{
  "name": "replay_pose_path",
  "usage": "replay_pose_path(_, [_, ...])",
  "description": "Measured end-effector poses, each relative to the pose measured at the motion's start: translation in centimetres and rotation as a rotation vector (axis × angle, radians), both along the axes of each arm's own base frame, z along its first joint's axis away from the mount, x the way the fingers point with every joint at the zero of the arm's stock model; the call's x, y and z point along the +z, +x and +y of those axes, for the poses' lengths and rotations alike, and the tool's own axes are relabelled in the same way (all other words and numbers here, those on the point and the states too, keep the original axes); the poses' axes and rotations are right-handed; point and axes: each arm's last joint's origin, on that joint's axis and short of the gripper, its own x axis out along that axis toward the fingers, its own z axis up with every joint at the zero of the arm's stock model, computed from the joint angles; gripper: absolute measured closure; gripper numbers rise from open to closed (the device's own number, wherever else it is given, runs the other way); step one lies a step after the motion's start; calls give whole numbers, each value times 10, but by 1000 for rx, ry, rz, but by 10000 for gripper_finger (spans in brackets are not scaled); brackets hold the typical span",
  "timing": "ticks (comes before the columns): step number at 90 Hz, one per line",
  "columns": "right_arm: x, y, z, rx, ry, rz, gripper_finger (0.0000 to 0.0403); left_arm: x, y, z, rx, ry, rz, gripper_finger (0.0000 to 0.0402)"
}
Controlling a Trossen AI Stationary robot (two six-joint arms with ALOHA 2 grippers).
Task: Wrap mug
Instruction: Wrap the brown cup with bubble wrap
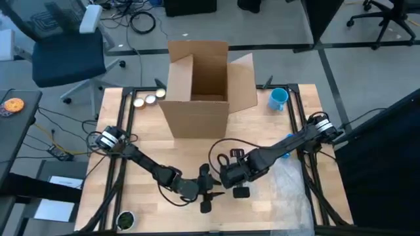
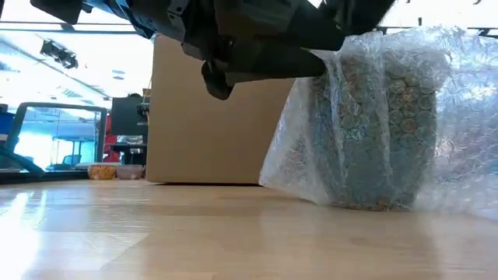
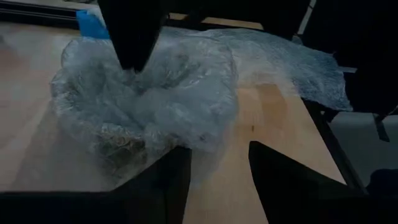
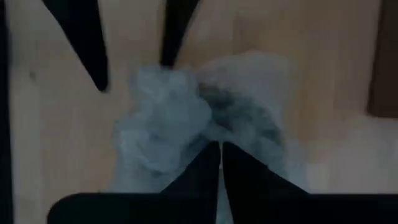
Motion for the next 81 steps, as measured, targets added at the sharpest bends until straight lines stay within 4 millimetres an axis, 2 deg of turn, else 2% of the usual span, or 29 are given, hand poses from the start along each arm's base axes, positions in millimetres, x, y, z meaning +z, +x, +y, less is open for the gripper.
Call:
replay_pose_path(8, [4, 2, 6, 34, 20, -42, 403, 0, 0, 0, 0, 0, 0, 254])
replay_pose_path(14, [0, 3, 9, 46, 26, -56, 403, 0, 0, 0, 0, 0, 0, 254])
replay_pose_path(26, [-27, 0, 3, 23, 14, 10, 403, 0, 0, 0, 1, -1, -3, 254])
replay_pose_path(37, [-53, -1, -4, -5, 77, 54, 403, 3, 1, 0, 0, -10, -27, 254])
replay_pose_path(48, [-67, -2, -7, -1, 137, 63, 403, 9, -1, 0, -8, 12, -34, 254])
replay_pose_path(66, [-62, -5, -9, -2, 129, 117, 403, 42, -19, 11, -5, 80, 41, 254])
replay_pose_path(81, [-37, -9, -9, 15, 110, 134, 403, 63, -38, 22, 15, 139, 121, 254])
